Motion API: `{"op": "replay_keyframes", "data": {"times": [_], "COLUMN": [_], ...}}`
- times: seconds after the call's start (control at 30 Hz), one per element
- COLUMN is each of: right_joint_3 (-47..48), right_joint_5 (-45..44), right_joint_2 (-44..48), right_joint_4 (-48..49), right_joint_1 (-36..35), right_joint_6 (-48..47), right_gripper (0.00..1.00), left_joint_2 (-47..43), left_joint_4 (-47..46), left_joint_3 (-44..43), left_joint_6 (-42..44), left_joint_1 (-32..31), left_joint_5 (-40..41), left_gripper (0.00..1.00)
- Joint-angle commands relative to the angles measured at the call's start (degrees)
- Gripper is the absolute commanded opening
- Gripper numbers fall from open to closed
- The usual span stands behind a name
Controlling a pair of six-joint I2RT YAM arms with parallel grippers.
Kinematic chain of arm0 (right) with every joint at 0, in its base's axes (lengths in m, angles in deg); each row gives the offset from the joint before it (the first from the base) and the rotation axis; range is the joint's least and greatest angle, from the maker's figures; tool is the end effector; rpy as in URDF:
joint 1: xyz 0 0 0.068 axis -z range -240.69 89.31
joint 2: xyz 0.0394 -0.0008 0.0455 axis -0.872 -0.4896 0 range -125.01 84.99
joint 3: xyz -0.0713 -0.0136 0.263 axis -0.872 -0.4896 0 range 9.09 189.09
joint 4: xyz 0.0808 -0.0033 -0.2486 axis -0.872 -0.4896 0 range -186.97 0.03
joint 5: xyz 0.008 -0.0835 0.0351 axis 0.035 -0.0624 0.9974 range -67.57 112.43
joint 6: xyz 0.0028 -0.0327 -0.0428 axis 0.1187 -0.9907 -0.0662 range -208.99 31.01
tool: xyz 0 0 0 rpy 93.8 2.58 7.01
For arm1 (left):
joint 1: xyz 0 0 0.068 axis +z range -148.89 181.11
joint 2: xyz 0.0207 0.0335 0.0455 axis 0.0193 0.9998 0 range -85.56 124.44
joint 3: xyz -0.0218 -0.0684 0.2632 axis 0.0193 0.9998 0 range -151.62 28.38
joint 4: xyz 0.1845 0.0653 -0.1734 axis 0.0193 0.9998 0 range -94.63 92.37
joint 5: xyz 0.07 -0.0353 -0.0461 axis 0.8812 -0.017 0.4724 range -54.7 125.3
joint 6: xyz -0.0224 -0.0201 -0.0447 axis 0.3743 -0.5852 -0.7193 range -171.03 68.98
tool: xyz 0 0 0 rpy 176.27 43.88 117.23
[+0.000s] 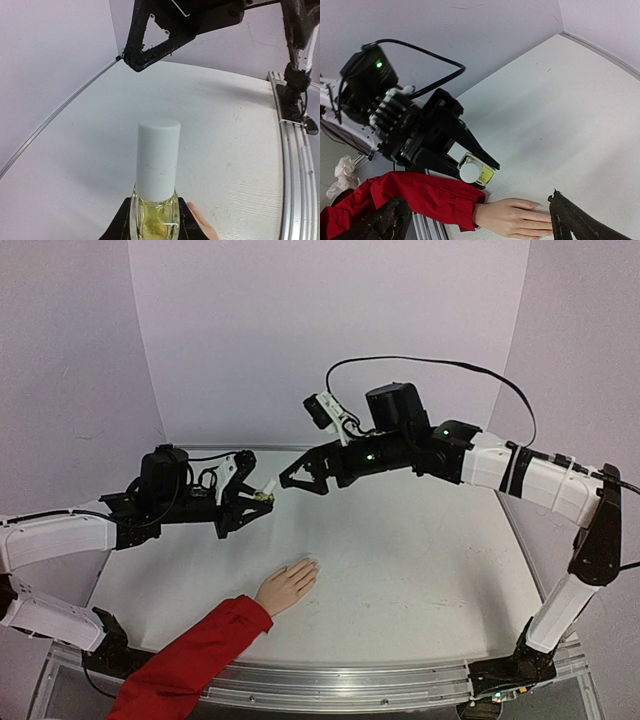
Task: Paint the nails
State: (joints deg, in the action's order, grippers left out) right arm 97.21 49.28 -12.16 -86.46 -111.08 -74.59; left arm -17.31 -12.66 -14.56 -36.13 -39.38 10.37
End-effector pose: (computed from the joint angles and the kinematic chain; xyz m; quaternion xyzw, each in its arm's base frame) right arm 0.2486 0.3257 0.3861 -0.3710 0.6366 0.4954 0.4600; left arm 0.1962 -0.1872 0.2766 0.4787 0.6368 -0.2977 0.5260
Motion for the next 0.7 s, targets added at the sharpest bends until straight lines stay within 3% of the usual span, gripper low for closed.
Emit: {"op": "replay_keyframes", "data": {"times": [0.0, 0.27, 0.53, 0.67], "right_joint_3": [-6.36, -9.32, -7.4, -5.85], "right_joint_5": [13.0, 21.64, 30.0, 30.17], "right_joint_2": [5.42, 4.32, 0.66, -1.05], "right_joint_4": [14.32, 27.27, 35.15, 35.29], "right_joint_1": [1.86, 1.99, 1.09, 0.53], "right_joint_6": [-2.14, -1.54, 0.81, 0.61], "right_gripper": [0.98, 0.71, 0.56, 0.55], "left_joint_2": [-0.13, 1.35, 1.1, 1.0], "left_joint_4": [-4.05, -4.68, -6.08, -6.84], "left_joint_3": [-5.11, -7.53, -7.77, -7.79], "left_joint_6": [-6.03, -12.22, -14.35, -15.55], "left_joint_1": [0.65, 0.85, 0.85, 0.85], "left_joint_5": [-13.59, -24.76, -26.98, -27.93], "left_gripper": [0.0, 0.0, 0.0, 0.0]}}
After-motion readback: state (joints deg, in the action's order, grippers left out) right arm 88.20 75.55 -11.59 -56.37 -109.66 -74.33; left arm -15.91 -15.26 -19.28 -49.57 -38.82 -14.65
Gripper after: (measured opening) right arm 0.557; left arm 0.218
